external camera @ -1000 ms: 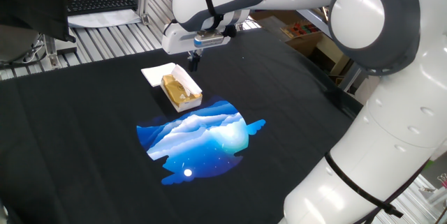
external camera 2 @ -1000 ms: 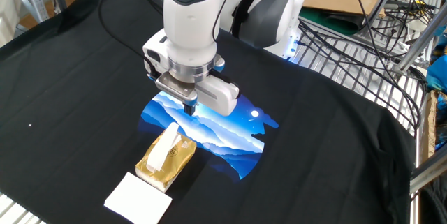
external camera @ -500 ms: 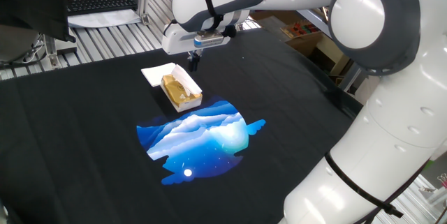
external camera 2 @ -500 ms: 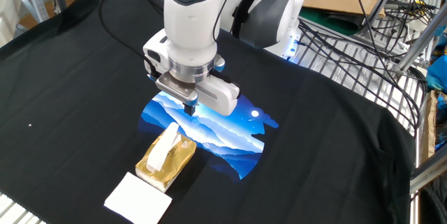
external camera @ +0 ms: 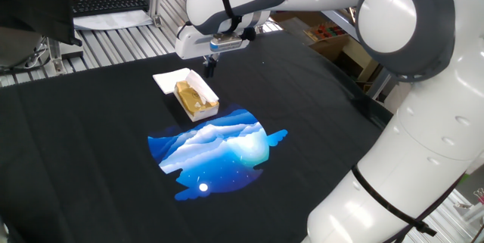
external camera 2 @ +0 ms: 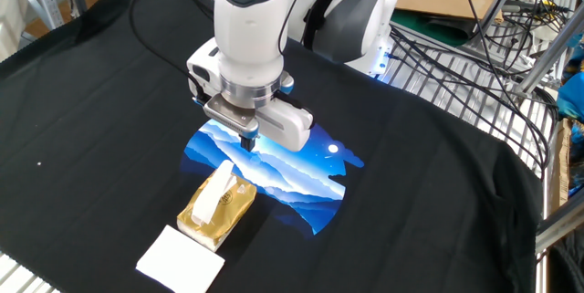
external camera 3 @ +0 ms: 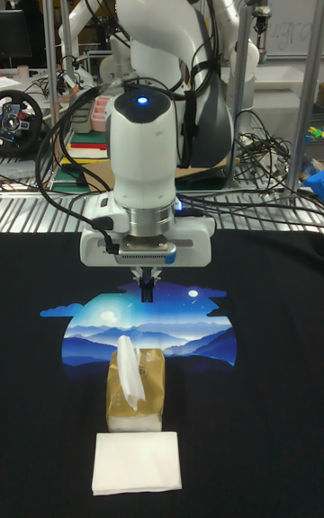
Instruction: Pull out a napkin
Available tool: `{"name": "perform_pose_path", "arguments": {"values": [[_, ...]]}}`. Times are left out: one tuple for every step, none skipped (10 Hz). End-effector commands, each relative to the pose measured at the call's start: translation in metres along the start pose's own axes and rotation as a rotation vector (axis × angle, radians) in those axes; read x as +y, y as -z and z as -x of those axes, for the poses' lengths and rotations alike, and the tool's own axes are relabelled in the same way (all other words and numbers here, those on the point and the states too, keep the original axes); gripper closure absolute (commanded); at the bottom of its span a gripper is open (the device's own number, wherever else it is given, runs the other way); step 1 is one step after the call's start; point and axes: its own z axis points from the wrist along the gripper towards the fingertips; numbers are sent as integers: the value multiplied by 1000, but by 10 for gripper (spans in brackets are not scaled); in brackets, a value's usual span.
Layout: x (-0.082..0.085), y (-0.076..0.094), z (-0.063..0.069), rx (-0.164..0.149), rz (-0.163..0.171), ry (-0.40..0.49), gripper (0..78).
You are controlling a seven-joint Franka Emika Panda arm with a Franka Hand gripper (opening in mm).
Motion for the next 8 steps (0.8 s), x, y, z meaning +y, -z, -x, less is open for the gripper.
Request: {"name": "perform_pose_path", "arguments": {"values": [[0,1,1,-3,0,3,776],[0,1,1,-3,0,3,776],[0,1,1,-3,0,3,776],[0,1,1,-3,1,4,776],[0,1,1,-3,1,5,776],[0,1,1,-2,1,7,776],[0,1,1,-1,1,7,776],[0,1,1,4,1,9,776]]}}
